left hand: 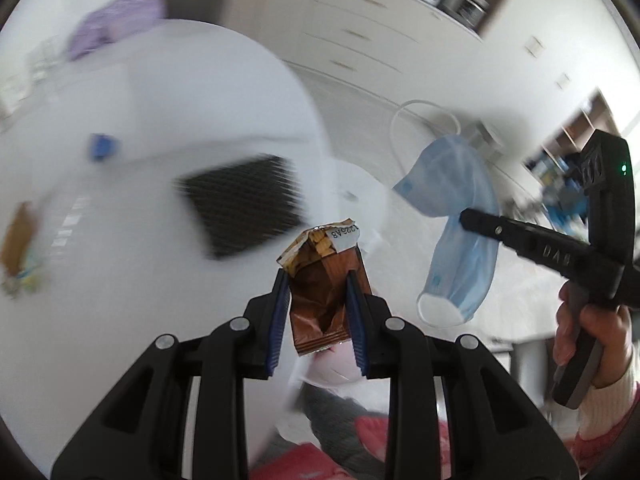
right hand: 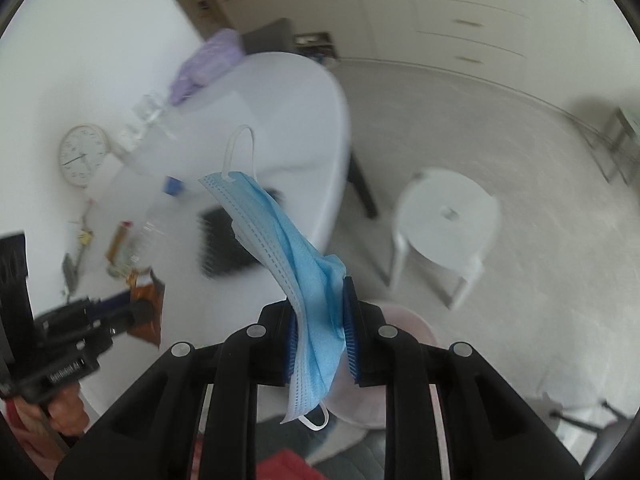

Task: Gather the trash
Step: 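Carry wrapper and mask over the bin and open both grippers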

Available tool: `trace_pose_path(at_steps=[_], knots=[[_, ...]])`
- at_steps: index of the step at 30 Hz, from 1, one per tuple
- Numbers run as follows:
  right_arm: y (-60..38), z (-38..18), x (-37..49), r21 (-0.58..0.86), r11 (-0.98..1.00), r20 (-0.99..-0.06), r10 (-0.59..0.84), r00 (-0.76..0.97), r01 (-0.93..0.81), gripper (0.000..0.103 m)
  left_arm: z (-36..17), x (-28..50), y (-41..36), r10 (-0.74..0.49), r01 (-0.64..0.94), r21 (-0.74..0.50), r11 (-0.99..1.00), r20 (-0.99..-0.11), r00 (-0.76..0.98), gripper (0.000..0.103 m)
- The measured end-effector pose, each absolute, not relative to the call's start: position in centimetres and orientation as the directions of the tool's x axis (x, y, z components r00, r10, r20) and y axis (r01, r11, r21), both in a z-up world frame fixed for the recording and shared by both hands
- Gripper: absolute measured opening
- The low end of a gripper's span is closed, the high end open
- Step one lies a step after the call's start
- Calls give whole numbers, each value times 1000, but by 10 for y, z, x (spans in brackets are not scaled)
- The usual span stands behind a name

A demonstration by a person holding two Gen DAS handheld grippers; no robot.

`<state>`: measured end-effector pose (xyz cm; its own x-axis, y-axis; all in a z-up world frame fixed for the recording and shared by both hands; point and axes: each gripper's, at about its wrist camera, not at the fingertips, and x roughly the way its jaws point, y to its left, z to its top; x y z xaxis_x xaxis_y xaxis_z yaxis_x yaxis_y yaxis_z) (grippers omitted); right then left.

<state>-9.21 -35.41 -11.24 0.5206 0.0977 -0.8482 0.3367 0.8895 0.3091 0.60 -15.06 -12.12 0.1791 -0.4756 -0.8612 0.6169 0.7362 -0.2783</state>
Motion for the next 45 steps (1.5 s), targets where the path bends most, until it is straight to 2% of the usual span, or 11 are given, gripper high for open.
trace_pose_path(at_steps=[10,12,13,14,17,27,33,36,38,42,45], knots=[[-413,-136,-155,351,841,-852,103,514,412,21,-159,-36,-241,-437,696,-298,654,-899,25,30],[-420,-139,-157,368,835,-846,118,520,409,22,-163,-39,-244,-424,691,-305,655,-906,1,51],[-423,-140,-158,376,832,-843,125,523,408,22,-166,-40,-246,-404,685,-294,667,-915,1,72],[-424,-142,-158,383,831,-841,133,524,404,21,-167,-41,-245,-390,682,-278,676,-921,11,78],[-425,-147,-158,392,830,-839,147,523,396,22,-165,-44,-243,-390,681,-270,681,-920,26,84],[-405,-160,-148,354,873,-860,163,484,335,23,-148,-41,-233,-378,650,-229,724,-921,97,91],[-377,-206,-136,287,925,-898,169,406,250,23,-137,-36,-215,-373,612,-216,761,-917,140,91],[-365,-239,-128,280,932,-915,187,357,230,41,-131,-34,-208,-374,596,-214,774,-914,157,91],[-360,-258,-122,272,936,-926,191,325,225,71,-129,-34,-203,-369,585,-209,784,-914,167,92],[-355,-278,-112,249,937,-946,181,270,244,79,-126,-34,-196,-361,572,-199,796,-914,185,92],[-357,-263,-112,263,931,-935,182,304,251,92,-125,-33,-191,-360,559,-197,805,-912,197,92]])
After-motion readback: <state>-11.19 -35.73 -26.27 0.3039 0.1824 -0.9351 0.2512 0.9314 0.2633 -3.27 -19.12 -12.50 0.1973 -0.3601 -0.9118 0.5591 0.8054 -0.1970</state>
